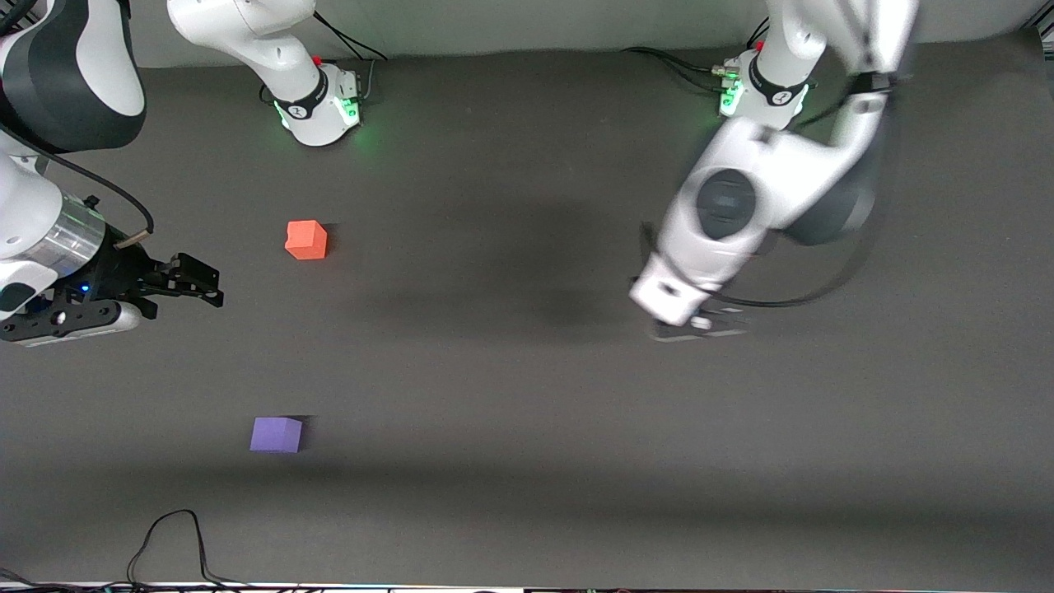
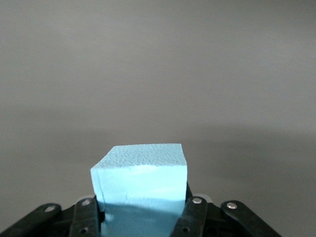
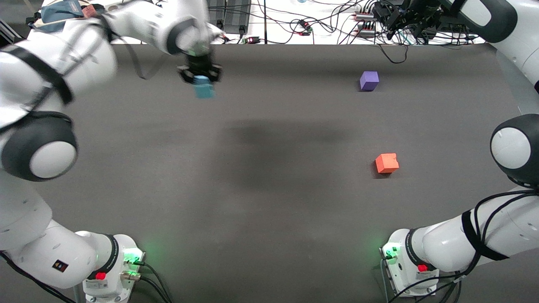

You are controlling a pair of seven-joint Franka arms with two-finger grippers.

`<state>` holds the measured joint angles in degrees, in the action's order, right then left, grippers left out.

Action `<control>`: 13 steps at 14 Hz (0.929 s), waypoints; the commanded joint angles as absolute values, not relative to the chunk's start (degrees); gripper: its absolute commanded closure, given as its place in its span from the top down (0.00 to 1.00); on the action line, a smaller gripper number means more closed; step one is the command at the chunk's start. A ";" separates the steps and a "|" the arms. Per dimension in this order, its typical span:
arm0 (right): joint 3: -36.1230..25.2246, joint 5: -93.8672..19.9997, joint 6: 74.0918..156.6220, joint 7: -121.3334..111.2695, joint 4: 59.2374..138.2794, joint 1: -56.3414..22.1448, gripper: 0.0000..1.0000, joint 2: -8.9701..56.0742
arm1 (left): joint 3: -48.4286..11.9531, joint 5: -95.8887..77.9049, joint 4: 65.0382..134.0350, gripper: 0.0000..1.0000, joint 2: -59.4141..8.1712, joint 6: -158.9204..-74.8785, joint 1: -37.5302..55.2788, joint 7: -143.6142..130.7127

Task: Place blue block between orange and purple blocks
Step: 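Carry the blue cube with the left gripper toward the table's middle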

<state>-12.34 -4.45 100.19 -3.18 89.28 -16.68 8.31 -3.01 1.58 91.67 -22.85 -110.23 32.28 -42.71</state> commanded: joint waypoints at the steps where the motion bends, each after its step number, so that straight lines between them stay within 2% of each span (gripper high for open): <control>1: -12.66 -4.31 99.93 -3.34 88.42 -17.23 1.00 9.32 | -1.49 2.20 86.50 0.34 -29.16 -113.88 40.40 -50.17; 3: -12.66 -4.31 99.93 -3.69 88.42 -17.05 1.00 9.23 | -1.41 2.10 82.47 0.34 -35.73 -119.59 46.11 -54.81; 7: -12.66 -4.39 100.63 -3.52 88.07 -17.14 1.00 9.40 | -0.97 3.51 71.91 0.34 -49.11 -120.94 52.20 -59.32; 13: -12.39 -4.48 101.51 -3.25 85.95 -18.81 1.00 10.37 | -0.88 5.62 71.37 0.36 -53.44 -126.12 54.23 -61.44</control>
<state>-12.02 -4.45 101.48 -3.16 87.26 -18.49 9.27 -1.93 4.14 73.56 -52.49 -126.04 52.97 -59.59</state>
